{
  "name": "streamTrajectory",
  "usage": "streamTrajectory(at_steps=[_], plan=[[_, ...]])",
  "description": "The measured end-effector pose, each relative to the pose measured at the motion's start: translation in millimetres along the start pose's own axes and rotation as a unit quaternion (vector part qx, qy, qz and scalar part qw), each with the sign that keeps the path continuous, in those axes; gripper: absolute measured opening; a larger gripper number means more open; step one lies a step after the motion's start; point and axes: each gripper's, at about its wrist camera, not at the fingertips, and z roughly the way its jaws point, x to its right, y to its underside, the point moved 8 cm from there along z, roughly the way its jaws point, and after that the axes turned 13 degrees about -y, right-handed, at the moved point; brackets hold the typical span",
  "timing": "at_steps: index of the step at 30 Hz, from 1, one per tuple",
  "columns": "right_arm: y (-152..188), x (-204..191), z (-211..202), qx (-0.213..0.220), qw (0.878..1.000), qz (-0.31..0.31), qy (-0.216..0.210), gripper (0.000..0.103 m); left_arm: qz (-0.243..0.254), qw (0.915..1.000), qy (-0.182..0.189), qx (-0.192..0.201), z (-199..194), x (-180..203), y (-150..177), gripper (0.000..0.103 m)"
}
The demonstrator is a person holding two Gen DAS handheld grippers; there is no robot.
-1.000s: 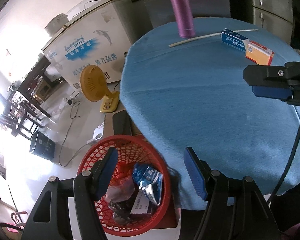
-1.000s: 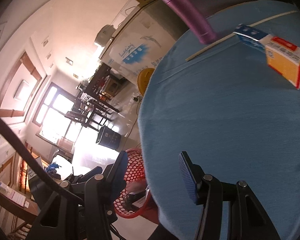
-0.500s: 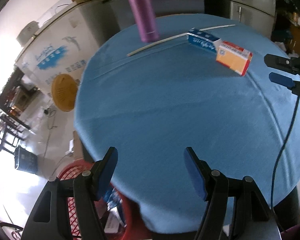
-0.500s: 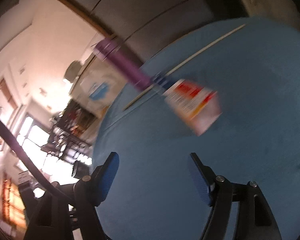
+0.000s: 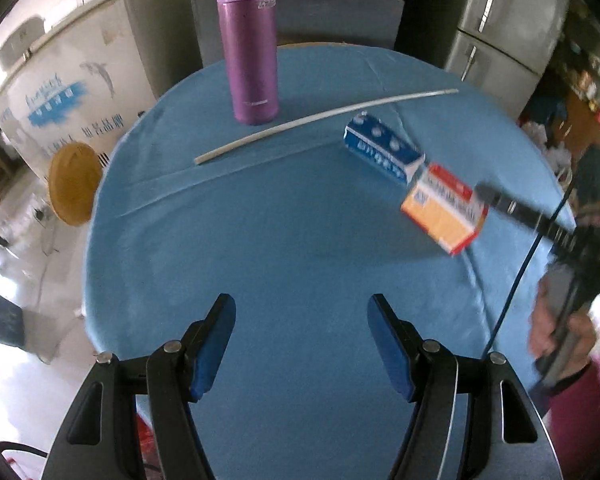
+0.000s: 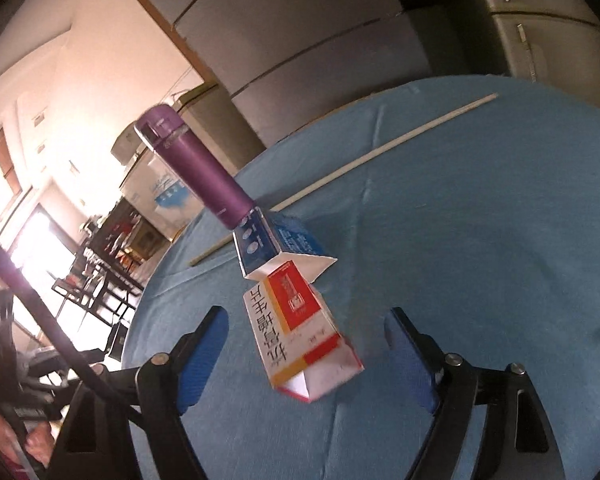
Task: Collect trash
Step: 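Grasp the blue-white medicine box with the left tool while the right tool grasps the orange-white box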
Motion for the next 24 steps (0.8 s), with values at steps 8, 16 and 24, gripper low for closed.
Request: streamTrajectory(at_steps=[8, 16, 24], plan=[[13, -9, 29, -0.025, 0.998, -0.063, 0.012, 0.083, -0.057, 0.9969, 0.048, -0.026, 20, 15, -57, 0.069], [16, -4, 36, -0.035, 0.997, -0.067, 0.013, 0.062, -0.108, 0.9889, 0.086, -0.056, 52, 45, -107, 0.069], [19, -3, 31, -0.040, 0.997, -0.070, 0.006, 0.054, -0.148, 0.9825, 0.078, -0.081, 91, 75, -140, 0.069]])
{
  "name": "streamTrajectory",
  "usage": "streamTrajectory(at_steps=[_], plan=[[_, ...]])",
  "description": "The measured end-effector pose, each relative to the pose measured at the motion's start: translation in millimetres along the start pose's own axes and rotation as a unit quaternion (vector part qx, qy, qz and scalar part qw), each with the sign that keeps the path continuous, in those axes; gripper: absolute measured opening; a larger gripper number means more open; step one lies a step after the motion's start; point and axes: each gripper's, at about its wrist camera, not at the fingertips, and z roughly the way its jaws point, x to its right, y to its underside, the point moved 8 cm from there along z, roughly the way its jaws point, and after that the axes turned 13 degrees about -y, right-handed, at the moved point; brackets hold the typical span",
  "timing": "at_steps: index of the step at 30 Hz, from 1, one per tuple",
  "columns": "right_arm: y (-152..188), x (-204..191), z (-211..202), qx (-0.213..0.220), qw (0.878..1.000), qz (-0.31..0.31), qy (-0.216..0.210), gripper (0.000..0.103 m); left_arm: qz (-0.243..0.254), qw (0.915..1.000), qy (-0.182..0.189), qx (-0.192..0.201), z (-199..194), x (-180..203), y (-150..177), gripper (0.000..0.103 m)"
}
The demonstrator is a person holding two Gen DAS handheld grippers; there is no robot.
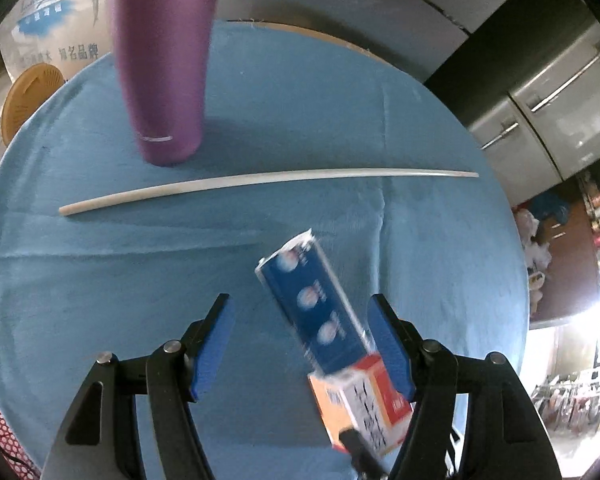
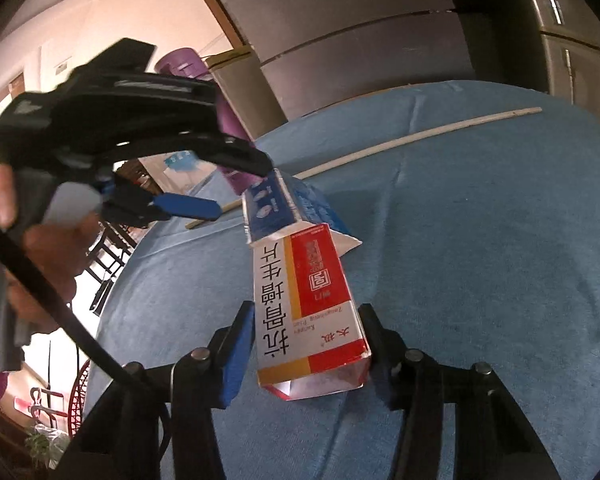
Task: Collect trash
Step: 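Grasp the blue-white medicine box with the left tool while the right tool grasps the orange-white box, then carry both medicine boxes with both tools over the red basket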
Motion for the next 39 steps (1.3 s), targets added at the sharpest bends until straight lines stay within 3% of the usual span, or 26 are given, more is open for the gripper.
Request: streamTrajectory(at_steps=[3, 12, 14, 15, 19, 21, 32, 35, 39], plan=[[2, 12, -13, 0.006, 1.000, 0.017, 0.005, 0.054, -0.003, 1.0000, -0.006, -0.002, 7, 9, -2, 0.069], [-14, 68, -63, 0.088, 0.990, 0.099, 0.040, 0.054, 0.006, 0.9994, -0.031, -0.013, 31, 27, 10, 0.069], [-16, 66, -66, 0.097, 0.990, 0.096, 0.041, 0.054, 0.000, 0.9995, -0.029, -0.008, 33, 28, 11, 0.063], [-16, 64, -65, 0.097, 0.990, 0.091, 0.043, 0.054, -0.002, 0.9996, -0.028, -0.007, 34, 29, 11, 0.049], [-16, 55, -60, 0.094, 0.992, 0.073, 0.040, 0.054, -0.003, 0.9994, -0.034, 0.007, 29, 24, 15, 0.042], [-18, 52, -59, 0.098, 0.992, 0.061, 0.044, 0.054, 0.007, 0.9990, -0.039, 0.021, 18, 20, 22, 0.038], [-16, 30, -62, 0.115, 0.991, 0.018, 0.063, 0.054, 0.073, 0.9900, -0.056, 0.107, -67, -11, 87, 0.038], [-5, 10, -69, 0.124, 0.991, 0.019, 0.051, 0.054, 0.092, 0.9841, -0.067, 0.137, -95, -26, 112, 0.038], [18, -24, -82, 0.126, 0.991, 0.026, 0.023, 0.054, 0.121, 0.9684, -0.107, 0.190, -131, -48, 134, 0.038]])
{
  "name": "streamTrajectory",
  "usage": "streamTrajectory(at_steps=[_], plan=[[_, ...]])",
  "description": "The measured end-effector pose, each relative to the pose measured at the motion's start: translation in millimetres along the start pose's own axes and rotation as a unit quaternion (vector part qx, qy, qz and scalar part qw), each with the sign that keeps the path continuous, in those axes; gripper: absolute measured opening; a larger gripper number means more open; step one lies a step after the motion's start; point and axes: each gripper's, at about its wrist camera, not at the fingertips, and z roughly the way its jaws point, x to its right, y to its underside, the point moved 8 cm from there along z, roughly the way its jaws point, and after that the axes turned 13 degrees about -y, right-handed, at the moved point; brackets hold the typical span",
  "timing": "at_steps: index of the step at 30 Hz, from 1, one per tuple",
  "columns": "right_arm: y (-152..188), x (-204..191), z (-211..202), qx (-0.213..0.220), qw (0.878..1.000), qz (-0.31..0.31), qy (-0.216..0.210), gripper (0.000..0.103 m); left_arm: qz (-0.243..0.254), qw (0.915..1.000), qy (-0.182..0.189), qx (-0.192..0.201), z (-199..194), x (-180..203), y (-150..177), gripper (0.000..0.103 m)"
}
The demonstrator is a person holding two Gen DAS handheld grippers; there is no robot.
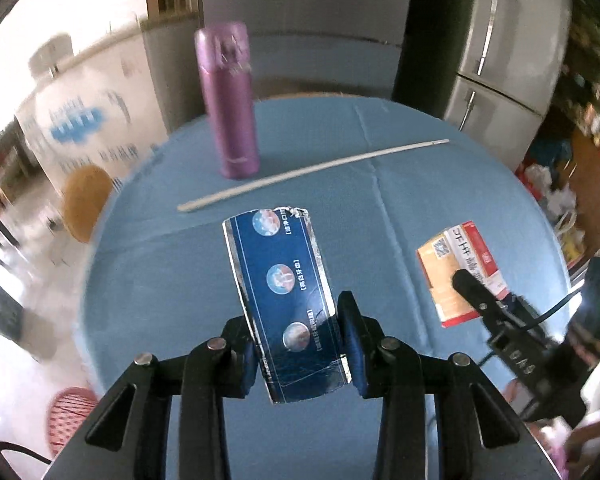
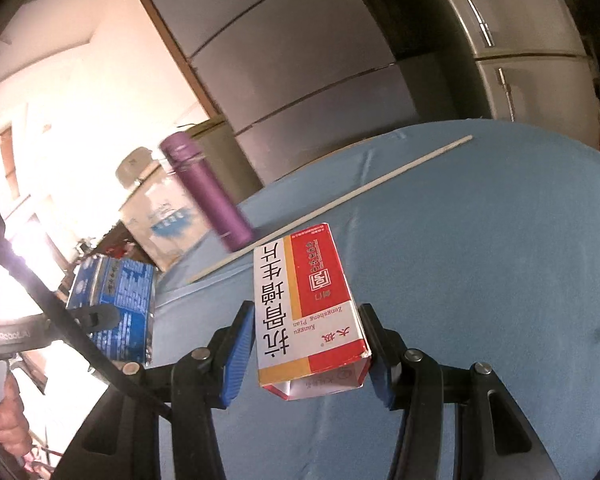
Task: Collect trash
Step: 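Carry both medicine boxes with both tools over the red basket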
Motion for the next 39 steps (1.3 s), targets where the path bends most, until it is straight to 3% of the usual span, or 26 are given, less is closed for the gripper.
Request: streamTrajectory(at_steps=[9, 18, 29, 39], plan=[[1, -91, -58, 0.016, 0.998, -0.060, -0.028, 0.054, 0.014, 0.9940, -0.060, 0.090, -77, -52, 28, 0.038], [17, -183, -86, 0.017, 0.990, -0.125, -0.058, 0.054, 0.004, 0.9832, -0.106, 0.149, -137, -103, 53, 0.038], [35, -253, -83, 0.004, 0.981, -0.176, -0.087, 0.054, -0.025, 0.9762, -0.134, 0.169, -163, -156, 78, 0.038], [43, -285, -73, -0.007, 0.974, -0.202, -0.104, 0.054, -0.045, 0.9727, -0.144, 0.176, -174, -184, 91, 0.038]])
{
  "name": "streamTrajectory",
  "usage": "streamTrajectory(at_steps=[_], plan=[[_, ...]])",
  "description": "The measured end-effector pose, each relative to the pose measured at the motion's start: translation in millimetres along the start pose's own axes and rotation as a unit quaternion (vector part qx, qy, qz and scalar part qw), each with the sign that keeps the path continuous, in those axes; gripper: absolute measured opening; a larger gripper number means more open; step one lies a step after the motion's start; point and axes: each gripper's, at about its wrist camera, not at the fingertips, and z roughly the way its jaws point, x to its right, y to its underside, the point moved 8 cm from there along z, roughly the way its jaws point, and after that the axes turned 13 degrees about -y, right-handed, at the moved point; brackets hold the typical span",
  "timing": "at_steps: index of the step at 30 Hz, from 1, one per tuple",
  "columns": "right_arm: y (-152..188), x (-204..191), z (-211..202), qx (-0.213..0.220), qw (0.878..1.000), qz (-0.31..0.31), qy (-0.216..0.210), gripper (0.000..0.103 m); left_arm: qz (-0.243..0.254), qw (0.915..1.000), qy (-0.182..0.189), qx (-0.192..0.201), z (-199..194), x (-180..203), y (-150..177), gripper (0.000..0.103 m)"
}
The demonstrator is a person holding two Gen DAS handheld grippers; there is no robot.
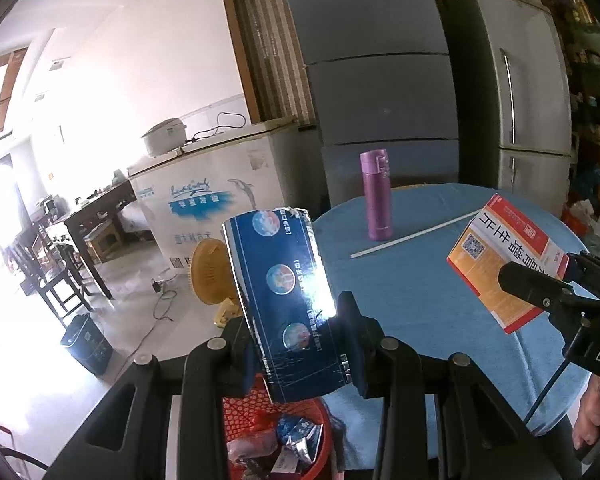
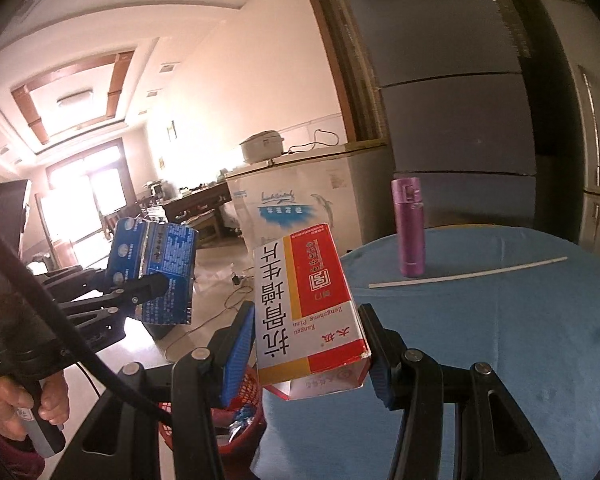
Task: Collect trash
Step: 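Carry both medicine boxes with both tools over the red basket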
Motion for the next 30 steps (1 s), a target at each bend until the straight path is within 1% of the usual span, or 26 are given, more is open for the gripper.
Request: streamTrajectory(at_steps=[6, 18, 30], plan=[[-5, -9, 13, -0.003, 1.000, -0.012, -0.011, 0.054, -0.005, 0.9999, -0.010, 0.006, -8, -11, 3, 0.038], [-13, -29, 27, -0.004, 0.999, -0.019, -0.036, 0.054, -0.015, 0.9994, -0.027, 0.015, -21, -30, 9, 0.038], [-15, -48, 54, -0.014, 0.998, -0.023, -0.065, 0.054, -0.026, 0.9982, -0.053, 0.010, -17, -59, 18, 0.038]])
